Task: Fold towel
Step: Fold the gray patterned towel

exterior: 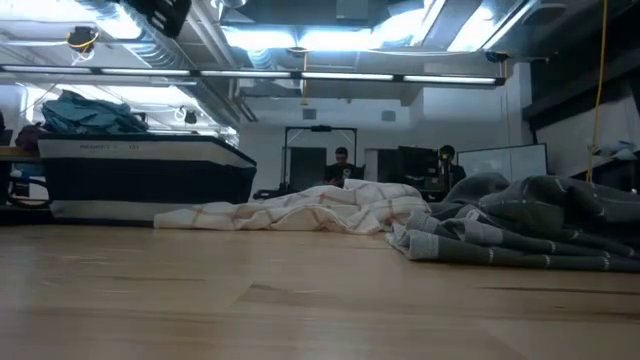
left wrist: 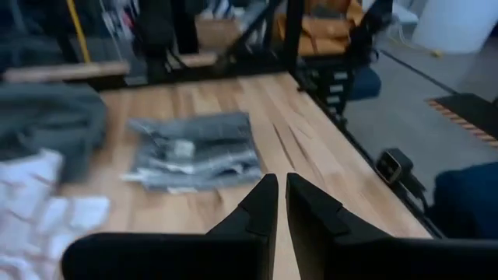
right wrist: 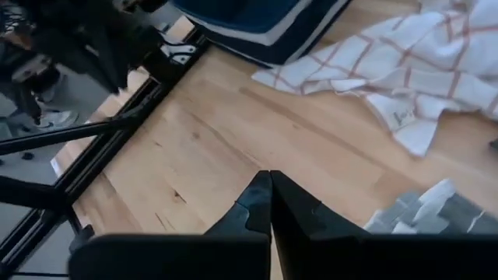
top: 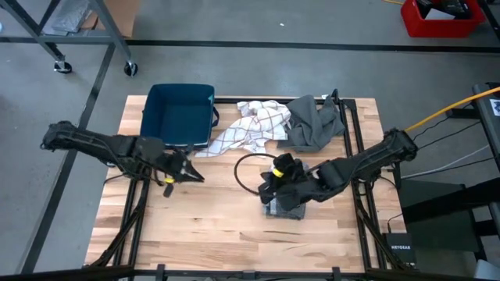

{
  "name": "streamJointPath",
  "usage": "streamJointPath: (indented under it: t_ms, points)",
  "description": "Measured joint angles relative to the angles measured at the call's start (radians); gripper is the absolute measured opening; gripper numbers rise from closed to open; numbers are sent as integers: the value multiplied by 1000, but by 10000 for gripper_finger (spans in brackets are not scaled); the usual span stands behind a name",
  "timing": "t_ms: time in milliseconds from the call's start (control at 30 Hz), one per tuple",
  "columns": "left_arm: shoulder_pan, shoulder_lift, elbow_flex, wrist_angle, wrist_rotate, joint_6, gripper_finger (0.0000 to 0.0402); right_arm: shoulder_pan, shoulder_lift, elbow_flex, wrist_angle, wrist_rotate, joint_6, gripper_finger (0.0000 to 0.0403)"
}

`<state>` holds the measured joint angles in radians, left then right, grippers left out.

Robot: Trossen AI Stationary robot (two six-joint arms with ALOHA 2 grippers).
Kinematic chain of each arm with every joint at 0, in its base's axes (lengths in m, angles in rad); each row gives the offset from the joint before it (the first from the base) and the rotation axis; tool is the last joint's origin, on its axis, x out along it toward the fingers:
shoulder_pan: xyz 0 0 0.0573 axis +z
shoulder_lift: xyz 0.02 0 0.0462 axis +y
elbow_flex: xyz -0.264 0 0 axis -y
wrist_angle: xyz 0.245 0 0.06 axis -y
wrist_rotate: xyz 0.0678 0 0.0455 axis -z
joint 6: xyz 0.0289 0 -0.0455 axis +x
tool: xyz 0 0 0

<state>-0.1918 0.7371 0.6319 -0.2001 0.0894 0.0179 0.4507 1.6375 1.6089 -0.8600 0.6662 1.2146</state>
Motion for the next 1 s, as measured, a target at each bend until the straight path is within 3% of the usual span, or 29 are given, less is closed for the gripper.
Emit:
streamJointPath:
  t_ms: [100, 167, 367, 500, 633, 800, 1000]
  points:
    - [29, -23, 0, -3, -19, 15, 22, -12, -10, 0, -5, -31, -69, 7]
    - [46, -18, 0, -10, -24, 1, 30, -28, -11, 0, -6, -115, -102, 17]
    - [63, 70, -2, -28, -26, -41, 106, -89, 30, 0, -5, -352, -126, 97]
    - [63, 121, -3, -22, -25, -44, 158, -118, 72, 0, -15, -374, -127, 160]
    - [63, 140, -3, -23, -25, -52, 175, -144, 115, 0, -60, -375, -123, 196]
    - [63, 136, -3, -19, -25, -52, 169, -146, 186, 0, -163, -376, -95, 194]
    - [63, 136, -3, -20, -24, -45, 161, -144, 292, 0, -244, -449, -10, 156]
